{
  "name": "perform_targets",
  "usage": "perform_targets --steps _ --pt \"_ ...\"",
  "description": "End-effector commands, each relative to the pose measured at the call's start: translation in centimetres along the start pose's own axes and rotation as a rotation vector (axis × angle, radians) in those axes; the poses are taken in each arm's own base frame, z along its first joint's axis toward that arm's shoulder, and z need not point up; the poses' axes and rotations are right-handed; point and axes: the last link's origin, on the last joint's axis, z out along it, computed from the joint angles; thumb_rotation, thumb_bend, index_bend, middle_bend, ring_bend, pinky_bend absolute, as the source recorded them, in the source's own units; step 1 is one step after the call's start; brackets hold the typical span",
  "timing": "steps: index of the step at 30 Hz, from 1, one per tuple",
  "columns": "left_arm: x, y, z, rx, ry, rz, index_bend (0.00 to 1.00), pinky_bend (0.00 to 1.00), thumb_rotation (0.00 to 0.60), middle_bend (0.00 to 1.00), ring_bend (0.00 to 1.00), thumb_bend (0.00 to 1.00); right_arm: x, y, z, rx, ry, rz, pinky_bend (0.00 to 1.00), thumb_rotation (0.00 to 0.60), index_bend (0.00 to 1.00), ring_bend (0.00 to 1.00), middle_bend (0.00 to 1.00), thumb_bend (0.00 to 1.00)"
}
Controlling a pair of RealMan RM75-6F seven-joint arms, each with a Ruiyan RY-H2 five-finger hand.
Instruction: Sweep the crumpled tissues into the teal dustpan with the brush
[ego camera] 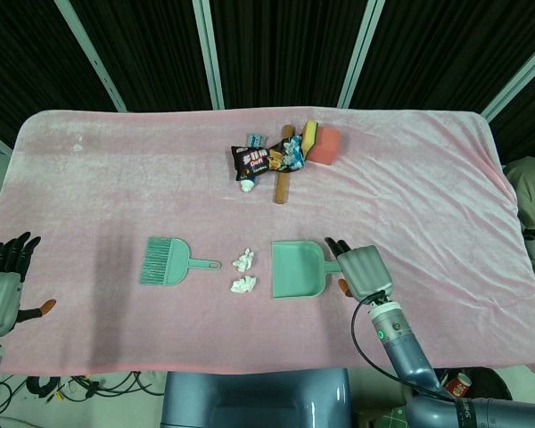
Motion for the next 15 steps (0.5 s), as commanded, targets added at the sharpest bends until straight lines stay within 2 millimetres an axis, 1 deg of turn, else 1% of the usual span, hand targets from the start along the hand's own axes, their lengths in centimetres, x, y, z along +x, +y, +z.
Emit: perform_targets --steps 1,9,15 --pt "0.05 -0.02 -0.02 -0.001 0.003 -0.001 0.0 0.0 0.6 0.0 0.0 0.01 -0.05 0.14 -0.07 -0.003 -0.004 -0.003 0.81 0.6 0.18 0.66 0.29 0.22" --pt "0.29 0.03 0.04 -0.015 0.014 -0.011 0.0 0.0 0.6 0.0 0.0 0.01 -0.36 0.14 -0.37 -0.003 -0.019 -0.002 0.81 0.6 0.18 0.66 0.28 0.22" --pt "0.38 0.09 0.11 -0.024 0.026 -0.021 0.0 0.0 0.6 0.0 0.0 0.01 -0.2 0.12 -0.1 -0.014 -0.021 0.003 0.81 0.6 0.18 0.66 0.28 0.23"
